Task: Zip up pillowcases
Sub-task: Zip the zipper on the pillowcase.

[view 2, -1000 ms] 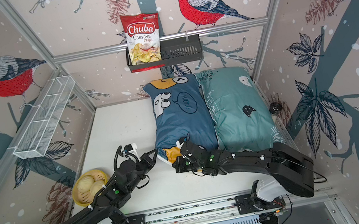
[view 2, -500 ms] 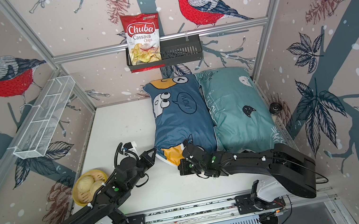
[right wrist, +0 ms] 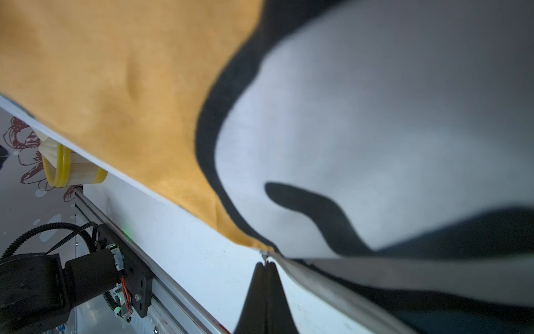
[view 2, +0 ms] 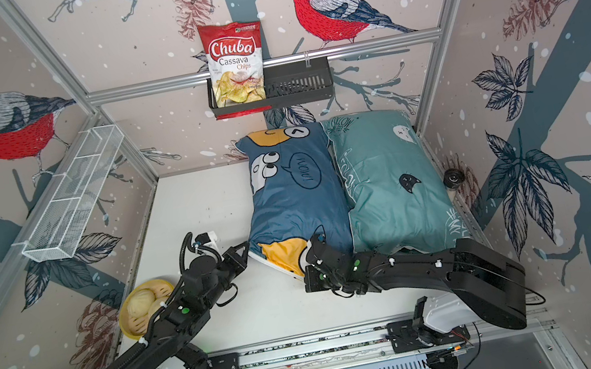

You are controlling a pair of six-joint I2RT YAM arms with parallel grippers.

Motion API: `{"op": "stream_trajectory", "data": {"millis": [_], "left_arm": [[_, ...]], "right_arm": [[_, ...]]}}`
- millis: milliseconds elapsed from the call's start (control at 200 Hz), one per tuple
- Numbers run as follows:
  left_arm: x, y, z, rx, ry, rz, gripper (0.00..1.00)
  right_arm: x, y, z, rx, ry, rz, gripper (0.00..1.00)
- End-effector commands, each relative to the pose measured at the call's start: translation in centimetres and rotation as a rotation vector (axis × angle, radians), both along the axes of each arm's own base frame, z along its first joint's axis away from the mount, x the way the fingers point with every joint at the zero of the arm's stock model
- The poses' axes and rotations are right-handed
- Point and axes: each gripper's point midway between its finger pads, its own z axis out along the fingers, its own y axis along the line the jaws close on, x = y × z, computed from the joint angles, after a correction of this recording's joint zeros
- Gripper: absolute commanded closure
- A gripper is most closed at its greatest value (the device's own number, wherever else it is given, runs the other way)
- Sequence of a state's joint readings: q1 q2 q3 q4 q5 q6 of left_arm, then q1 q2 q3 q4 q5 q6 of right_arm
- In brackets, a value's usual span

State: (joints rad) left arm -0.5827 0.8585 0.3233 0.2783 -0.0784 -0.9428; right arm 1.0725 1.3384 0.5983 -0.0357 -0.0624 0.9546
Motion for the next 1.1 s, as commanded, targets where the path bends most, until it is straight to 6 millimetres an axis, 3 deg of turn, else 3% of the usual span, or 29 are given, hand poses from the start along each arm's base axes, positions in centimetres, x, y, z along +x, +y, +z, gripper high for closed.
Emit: {"op": "stream_trajectory", "data": {"millis": [0,515,1096], "left_arm": [[0.8,0.6,1.3,0.012,-0.05,0.027,1.0],[1.6,2.0,0.8,0.059,-0.044,0.062,1.0],[3.2,6.2,-0.6,0.097,-0.02,0.152,1.0]], "right_arm": [[-0.3,-1.6,-1.3,-0.06,0.029,-0.041,1.0],[-1.1,-5.8,-3.6,-0.146,0.079,-0.133,1.0],[-1.2,-10.4,-4.8,-0.18,0.122,-0.275,1.0]]}}
